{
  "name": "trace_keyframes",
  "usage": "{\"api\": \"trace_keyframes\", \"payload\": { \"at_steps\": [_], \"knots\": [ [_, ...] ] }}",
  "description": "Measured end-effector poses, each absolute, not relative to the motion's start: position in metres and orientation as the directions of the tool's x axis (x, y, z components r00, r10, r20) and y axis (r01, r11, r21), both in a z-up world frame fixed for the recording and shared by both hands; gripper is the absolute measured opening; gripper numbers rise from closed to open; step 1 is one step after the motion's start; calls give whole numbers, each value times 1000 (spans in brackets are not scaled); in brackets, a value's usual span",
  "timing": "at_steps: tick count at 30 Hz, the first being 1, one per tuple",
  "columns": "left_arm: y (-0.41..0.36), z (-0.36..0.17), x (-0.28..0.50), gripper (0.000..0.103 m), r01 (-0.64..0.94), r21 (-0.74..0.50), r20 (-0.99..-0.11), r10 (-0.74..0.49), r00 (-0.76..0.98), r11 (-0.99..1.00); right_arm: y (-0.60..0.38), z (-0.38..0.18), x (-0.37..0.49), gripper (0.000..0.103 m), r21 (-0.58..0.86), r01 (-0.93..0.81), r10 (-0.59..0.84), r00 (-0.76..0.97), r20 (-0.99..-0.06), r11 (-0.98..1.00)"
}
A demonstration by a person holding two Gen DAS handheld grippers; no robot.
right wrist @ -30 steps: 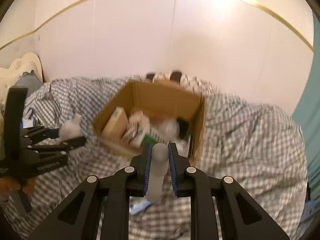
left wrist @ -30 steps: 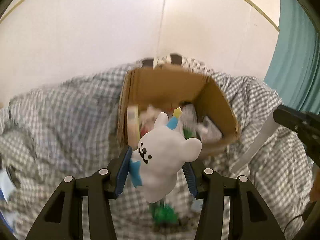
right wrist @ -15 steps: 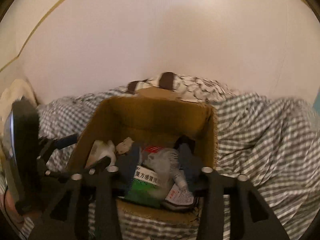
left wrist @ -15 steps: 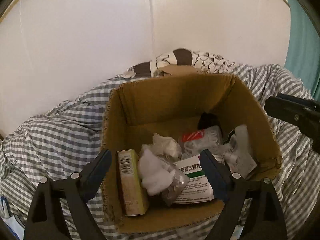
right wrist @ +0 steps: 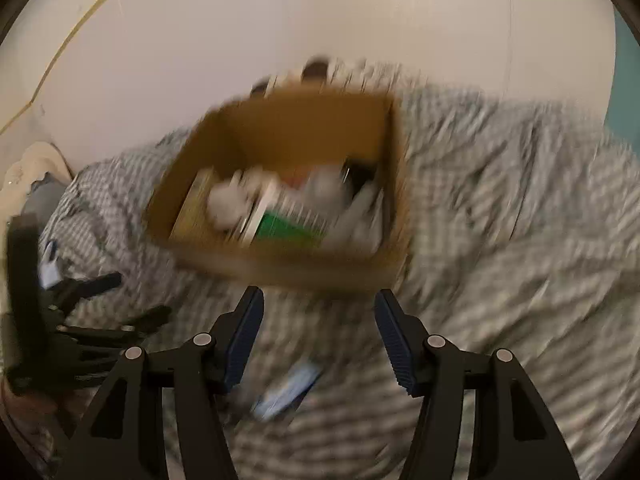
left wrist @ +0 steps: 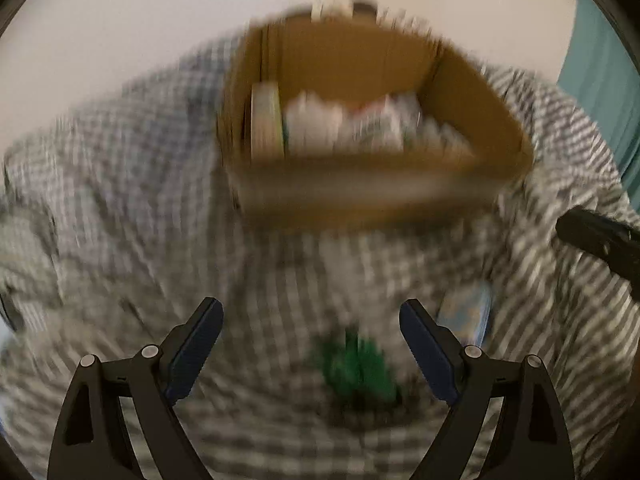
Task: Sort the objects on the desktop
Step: 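Grasp green wrapper with left tool while right tool grasps blue tissue pack, drop both in box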
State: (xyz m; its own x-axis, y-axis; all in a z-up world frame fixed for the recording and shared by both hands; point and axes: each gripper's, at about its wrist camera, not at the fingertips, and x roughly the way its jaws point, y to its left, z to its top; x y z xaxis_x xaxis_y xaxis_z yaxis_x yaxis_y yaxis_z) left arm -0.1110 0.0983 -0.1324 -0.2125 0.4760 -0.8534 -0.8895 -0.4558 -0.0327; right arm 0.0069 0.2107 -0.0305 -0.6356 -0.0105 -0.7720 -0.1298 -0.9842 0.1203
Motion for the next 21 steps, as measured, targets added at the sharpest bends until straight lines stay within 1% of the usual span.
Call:
{"api": "trace_keyframes", "payload": {
  "at_steps": [3, 6, 8, 9, 11, 15, 16, 17, 19, 20, 21],
  "knots": [
    [92, -154, -104, 93, -897, -64, -889, 434, -149, -438, 192, -62, 16, 58, 146, -116, -53, -578, -815, -982],
    [93, -163, -100, 93, -897, -40, -893, 419, -166, -440, 180, -83, 16, 58, 150, -101, -74, -530, -844, -984],
    [93, -167, -100, 92, -898, -61, -894, 424, -145, -435, 180, -91, 14, 58, 160, -114, -80, -511, -856, -981],
    [94, -170, -100, 91, -901, -68, -895, 425, -134, -429, 182, -96, 12, 58, 170, -125, -85, -501, -861, -978],
    [96, -180, -102, 83, -902, -67, -906, 405, -124, -426, 186, -110, 10, 58, 182, -157, -90, -467, -880, -971],
    [101, -194, -109, 81, -892, -113, -916, 394, -77, -438, 196, -127, 6, 58, 205, -197, -104, -427, -898, -959],
    [102, -195, -110, 79, -892, -121, -915, 396, -69, -436, 197, -128, 4, 58, 210, -201, -109, -423, -899, -957],
    [103, -196, -110, 73, -891, -131, -915, 399, -60, -434, 199, -130, 1, 58, 214, -206, -111, -421, -900, -955],
    [106, -200, -112, 69, -891, -153, -917, 398, -33, -427, 196, -131, -7, 58, 208, -202, -109, -413, -904, -957],
    [106, -201, -112, 65, -891, -159, -917, 397, -26, -425, 195, -135, -11, 56, 202, -202, -106, -405, -908, -958],
    [106, -202, -112, 61, -891, -166, -917, 398, -19, -423, 193, -139, -15, 49, 193, -202, -100, -399, -912, -960]
  ]
}}
